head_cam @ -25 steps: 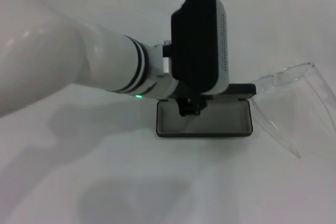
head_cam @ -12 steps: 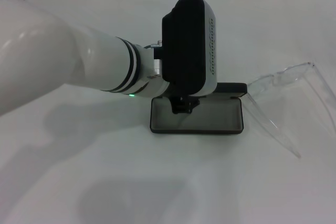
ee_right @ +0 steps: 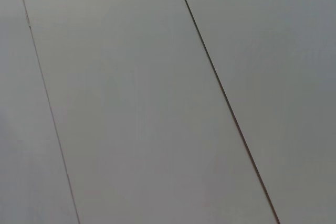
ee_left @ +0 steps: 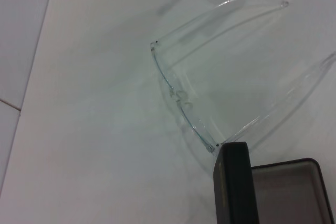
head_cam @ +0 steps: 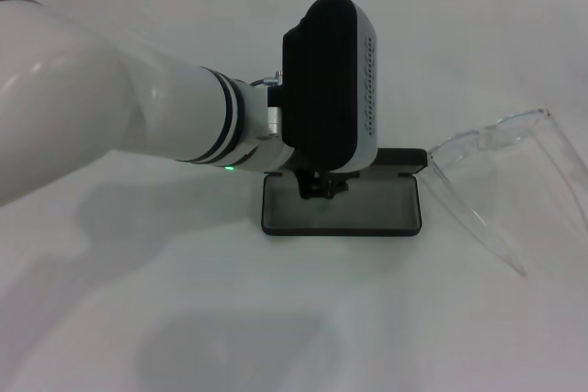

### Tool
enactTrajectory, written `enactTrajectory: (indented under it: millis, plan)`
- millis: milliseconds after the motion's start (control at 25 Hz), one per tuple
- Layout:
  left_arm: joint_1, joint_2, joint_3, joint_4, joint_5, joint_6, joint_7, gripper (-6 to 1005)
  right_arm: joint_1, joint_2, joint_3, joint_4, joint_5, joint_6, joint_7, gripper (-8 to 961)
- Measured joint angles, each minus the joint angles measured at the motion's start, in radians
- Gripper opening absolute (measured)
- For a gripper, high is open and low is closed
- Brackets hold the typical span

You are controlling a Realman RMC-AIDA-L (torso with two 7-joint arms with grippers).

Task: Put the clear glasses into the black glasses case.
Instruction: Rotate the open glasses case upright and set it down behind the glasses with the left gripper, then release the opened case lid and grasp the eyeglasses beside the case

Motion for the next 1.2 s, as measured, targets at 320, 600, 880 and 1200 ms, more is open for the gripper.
enactTrajectory:
  millis: [320,600,880,1200]
  plan:
    - [0.047,0.001,-0.009,0.096,0.004,0.035,-0.013,396,0.000,-0.002,-0.003,-0.004,-0.004,0.004,-0.001,873]
    - [0.172,0.002,-0.046,0.379,-0.121,0.061,-0.082,400,0.004,-0.015,-0.089,-0.129,-0.028,-0.060,0.010,872]
    - [0.227,0.006,-0.277,0.379,-0.560,0.087,-0.041,401,0.051,-0.030,-0.305,-0.599,-0.286,0.012,0.321,870]
    - [0.232,0.006,-0.583,0.043,-1.041,0.312,0.185,319,0.323,-0.154,-0.461,-0.695,-0.725,-0.024,0.534,854]
